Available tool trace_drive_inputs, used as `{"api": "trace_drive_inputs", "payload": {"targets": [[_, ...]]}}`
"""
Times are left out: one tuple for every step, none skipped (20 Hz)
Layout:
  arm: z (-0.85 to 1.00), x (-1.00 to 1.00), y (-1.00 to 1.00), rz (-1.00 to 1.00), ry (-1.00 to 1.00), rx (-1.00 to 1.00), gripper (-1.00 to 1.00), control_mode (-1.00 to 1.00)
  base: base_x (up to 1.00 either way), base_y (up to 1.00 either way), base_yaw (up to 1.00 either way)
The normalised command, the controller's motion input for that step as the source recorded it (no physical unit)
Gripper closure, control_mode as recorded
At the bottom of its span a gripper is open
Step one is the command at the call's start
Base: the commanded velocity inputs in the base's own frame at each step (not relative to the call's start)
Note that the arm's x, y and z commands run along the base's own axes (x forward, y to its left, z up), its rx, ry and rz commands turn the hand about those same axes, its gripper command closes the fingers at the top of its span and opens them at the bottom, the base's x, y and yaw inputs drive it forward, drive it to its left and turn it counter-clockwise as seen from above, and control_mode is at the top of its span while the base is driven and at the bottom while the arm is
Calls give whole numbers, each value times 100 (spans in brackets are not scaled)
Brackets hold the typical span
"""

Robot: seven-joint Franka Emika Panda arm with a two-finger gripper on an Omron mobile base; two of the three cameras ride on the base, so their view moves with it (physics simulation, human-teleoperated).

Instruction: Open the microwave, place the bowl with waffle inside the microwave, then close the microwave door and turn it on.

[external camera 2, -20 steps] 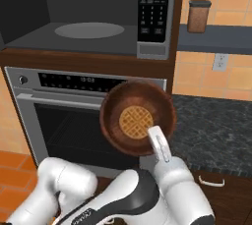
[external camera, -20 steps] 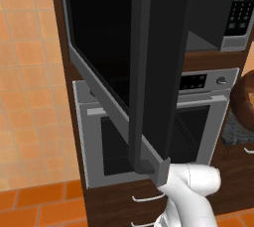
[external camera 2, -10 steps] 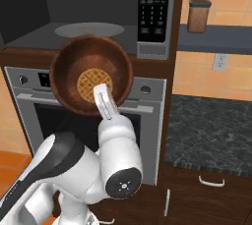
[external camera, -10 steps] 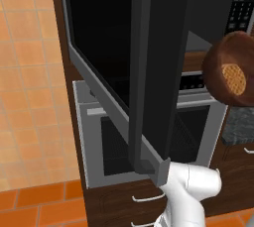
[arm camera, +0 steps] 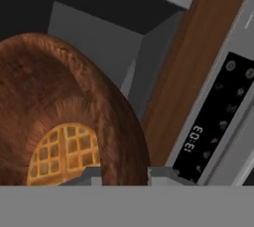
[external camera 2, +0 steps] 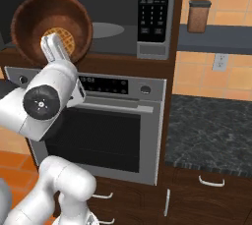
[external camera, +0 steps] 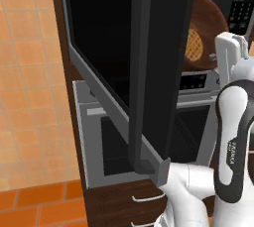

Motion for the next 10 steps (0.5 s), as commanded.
{"api": "trace_drive_inputs", "payload": {"targets": [[100,44,78,0,46,-16,100,-100,0,0,0],[100,49,76,0,43,-15,100,-100,0,0,0],[100,50,69,-3,36,-12,100,-100,0,0,0],[100,49,66,-6,30,-11,100,-100,0,0,0],[100,47,59,-12,23,-10,100,-100,0,0,0],[100,47,49,-19,13,-11,100,-100,0,0,0],[100,58,34,-23,9,-13,100,-100,0,0,0],[84,68,19,-28,15,-21,100,-100,0,0,0],[62,74,0,-32,15,-23,100,-100,0,0,0],[46,82,0,-35,18,-23,100,-100,0,0,0]]}}
